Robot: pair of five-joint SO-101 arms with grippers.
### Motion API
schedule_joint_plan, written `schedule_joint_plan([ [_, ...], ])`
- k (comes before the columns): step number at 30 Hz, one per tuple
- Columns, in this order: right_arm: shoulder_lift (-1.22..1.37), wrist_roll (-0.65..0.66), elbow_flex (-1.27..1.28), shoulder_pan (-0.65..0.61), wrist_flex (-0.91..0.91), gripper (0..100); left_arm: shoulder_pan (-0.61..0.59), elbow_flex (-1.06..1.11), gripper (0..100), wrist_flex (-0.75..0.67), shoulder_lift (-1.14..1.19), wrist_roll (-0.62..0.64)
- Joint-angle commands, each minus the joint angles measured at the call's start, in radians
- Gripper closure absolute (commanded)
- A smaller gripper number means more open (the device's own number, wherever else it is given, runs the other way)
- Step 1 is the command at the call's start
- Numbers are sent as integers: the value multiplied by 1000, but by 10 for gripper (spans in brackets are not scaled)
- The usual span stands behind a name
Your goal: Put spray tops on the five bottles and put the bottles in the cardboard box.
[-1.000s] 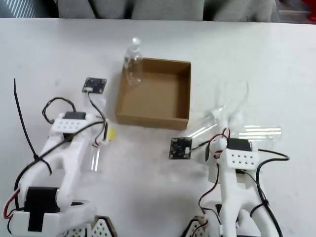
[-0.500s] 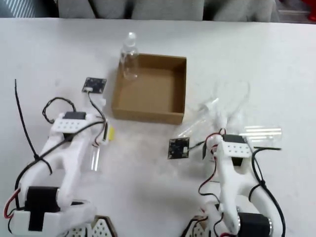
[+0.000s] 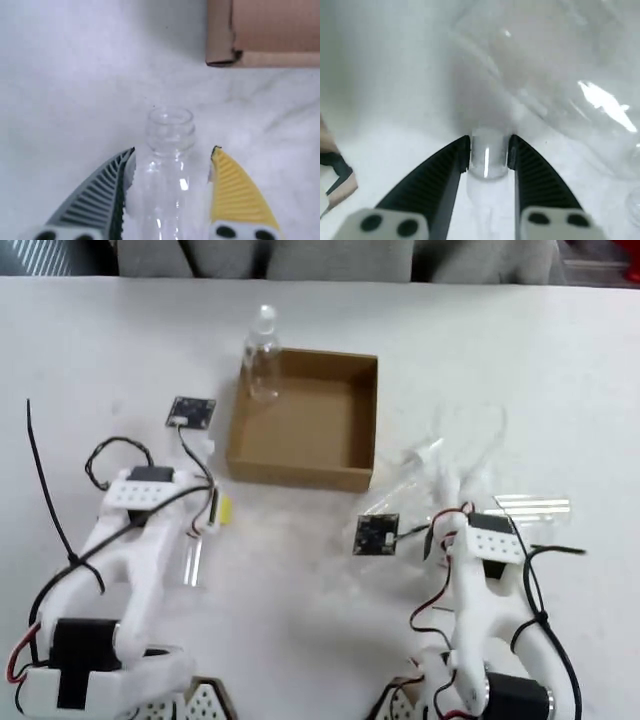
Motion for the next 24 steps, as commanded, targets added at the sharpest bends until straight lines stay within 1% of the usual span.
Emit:
schedule_joint_plan([
  [1, -62, 40, -14, 47, 62, 890, -8, -3, 976, -21, -51, -11],
  [3, -85, 43, -12, 67, 68, 896, -8, -3, 976, -21, -51, -11],
  [7, -96, 46, -12, 117, 67, 989, -8, -2, 976, -21, -51, -11],
  [9, -104, 46, -15, 148, 65, 971, -8, 0, 976, -21, -51, -11],
  [13, -105, 20, -60, 228, 31, 982, -8, 0, 976, -21, -51, -11],
  [16, -105, -97, -109, 315, -41, 982, -8, 2, 976, -21, -51, -11],
  [20, -104, -279, -178, 467, -140, 982, -8, 2, 976, -21, -51, -11],
  [24, -94, -416, -222, 608, -217, 982, -8, 2, 976, -21, -51, -11],
])
